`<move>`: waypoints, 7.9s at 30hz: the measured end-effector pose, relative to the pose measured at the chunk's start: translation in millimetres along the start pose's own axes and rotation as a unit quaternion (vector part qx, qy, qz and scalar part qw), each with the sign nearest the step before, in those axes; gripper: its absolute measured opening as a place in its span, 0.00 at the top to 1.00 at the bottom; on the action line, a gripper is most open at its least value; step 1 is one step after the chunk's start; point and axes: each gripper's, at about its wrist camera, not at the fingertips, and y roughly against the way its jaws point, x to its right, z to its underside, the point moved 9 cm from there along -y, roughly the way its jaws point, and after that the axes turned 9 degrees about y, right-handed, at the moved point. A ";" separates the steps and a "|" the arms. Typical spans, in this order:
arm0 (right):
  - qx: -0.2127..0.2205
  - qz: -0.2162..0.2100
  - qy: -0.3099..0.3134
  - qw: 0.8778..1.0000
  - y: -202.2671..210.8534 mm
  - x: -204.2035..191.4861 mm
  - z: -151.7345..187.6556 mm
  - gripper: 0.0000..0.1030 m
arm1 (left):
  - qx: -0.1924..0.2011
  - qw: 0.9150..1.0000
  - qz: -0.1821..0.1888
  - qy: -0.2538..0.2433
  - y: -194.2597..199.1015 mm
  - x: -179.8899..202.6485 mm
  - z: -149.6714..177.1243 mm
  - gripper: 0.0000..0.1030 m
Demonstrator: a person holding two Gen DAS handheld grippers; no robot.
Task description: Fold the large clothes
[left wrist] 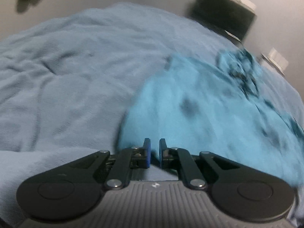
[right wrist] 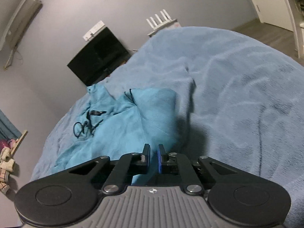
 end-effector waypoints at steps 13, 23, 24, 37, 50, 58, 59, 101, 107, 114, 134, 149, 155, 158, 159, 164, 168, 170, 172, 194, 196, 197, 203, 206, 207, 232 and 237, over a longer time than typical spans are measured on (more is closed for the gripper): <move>0.058 0.057 0.220 0.972 -9.0 -37.3 -21.0 0.48 | 0.058 0.987 0.069 -0.134 2.4 79.5 4.5 0.65; 0.025 0.079 0.329 0.941 -80.3 -62.2 -7.7 0.48 | 0.035 0.962 0.063 -0.264 -49.2 126.7 43.6 0.40; 0.023 0.085 0.329 0.940 -87.6 -61.3 -7.9 0.48 | 0.027 0.962 0.063 -0.264 -55.0 126.6 45.5 0.40; 0.016 0.078 0.283 0.956 -154.6 -51.1 -16.7 0.40 | 0.036 0.965 0.058 -0.255 -107.4 140.2 16.2 0.29; -0.017 0.022 0.348 0.937 -210.0 -129.0 -34.7 0.37 | 0.048 0.977 0.052 -0.201 -167.5 139.6 -51.0 0.29; 0.017 0.030 0.383 0.923 -235.6 -171.1 -60.3 0.35 | 0.069 0.966 0.058 -0.241 -183.6 140.0 -52.6 0.27; 0.027 0.011 0.379 0.925 -235.6 -182.7 -66.8 0.28 | 0.070 0.967 0.061 -0.236 -183.5 139.5 -54.9 0.27; 0.062 -0.242 0.338 0.907 -352.9 -274.0 -133.2 0.97 | 0.052 0.959 0.083 -0.265 -241.5 150.7 -48.1 0.01; 0.061 -0.236 0.402 0.883 -273.8 -255.7 -78.7 0.98 | 0.066 0.955 0.071 -0.281 -228.3 147.2 -44.8 0.01; 0.005 -0.175 0.410 0.895 -230.7 -196.7 -3.4 0.96 | 0.067 0.958 0.061 -0.271 -193.4 134.9 -39.2 0.01; -0.039 -0.122 0.217 0.968 -104.1 -163.0 45.1 0.23 | 0.095 0.955 0.140 -0.244 -18.1 141.7 -2.7 0.01; -0.055 -0.121 0.203 0.970 -123.1 -192.2 60.1 0.77 | 0.061 0.925 0.221 -0.303 -40.6 187.0 52.4 0.01; -0.002 -0.079 0.287 0.955 -104.5 -192.4 58.9 0.45 | 0.134 0.899 0.243 -0.340 -26.2 211.4 37.9 0.01; 0.049 -0.072 0.319 0.944 -101.2 -206.8 42.5 0.49 | 0.145 0.888 0.261 -0.349 -26.3 226.7 32.2 0.08; 0.055 -0.077 0.329 0.940 -102.0 -212.9 38.4 0.52 | 0.146 0.886 0.266 -0.350 -28.3 231.1 30.0 0.10; 0.029 -0.104 0.371 0.922 -134.3 -242.5 36.4 0.65 | 0.115 0.890 0.271 -0.349 -52.8 241.6 26.7 0.29; -0.035 -0.082 0.390 0.916 -176.5 -238.3 52.9 0.68 | 0.024 0.908 0.252 -0.333 -97.0 231.2 35.6 0.35; -0.050 -0.068 0.391 0.916 -187.9 -228.1 65.7 0.67 | -0.019 0.913 0.238 -0.330 -121.6 219.3 46.5 0.35; -0.059 -0.062 0.388 0.918 -193.6 -220.5 78.6 0.67 | -0.043 0.918 0.228 -0.323 -141.7 208.1 55.9 0.35; -0.024 -0.053 0.453 0.890 -126.8 -209.7 118.9 0.47 | 0.009 0.925 0.187 -0.331 -115.5 186.9 69.6 0.15; 0.006 -0.066 0.440 0.896 -111.4 -211.5 115.5 0.43 | 0.014 0.927 0.182 -0.328 -100.9 184.1 70.5 0.14; 0.012 -0.076 0.436 0.897 -101.0 -211.6 116.3 0.35 | 0.013 0.927 0.181 -0.329 -93.7 180.2 72.1 0.14; -0.037 -0.070 0.399 0.913 -92.1 -194.8 127.4 0.30 | -0.005 0.914 0.146 -0.378 -72.3 172.5 109.3 0.14; -0.009 -0.067 0.386 0.920 -65.7 -191.2 117.4 0.26 | 0.027 0.903 0.150 -0.401 -47.3 175.3 117.3 0.12; -0.002 -0.071 0.381 0.922 -56.4 -189.0 114.4 0.20 | 0.028 0.902 0.158 -0.401 -38.8 176.4 120.2 0.11; -0.058 0.044 0.352 0.933 -78.8 -111.2 123.8 0.19 | 0.010 0.928 0.096 -0.361 -57.8 157.4 129.5 0.03; 0.011 0.064 0.305 0.950 -52.6 -103.3 97.0 0.23 | 0.006 0.928 0.095 -0.360 -57.7 154.6 129.7 0.02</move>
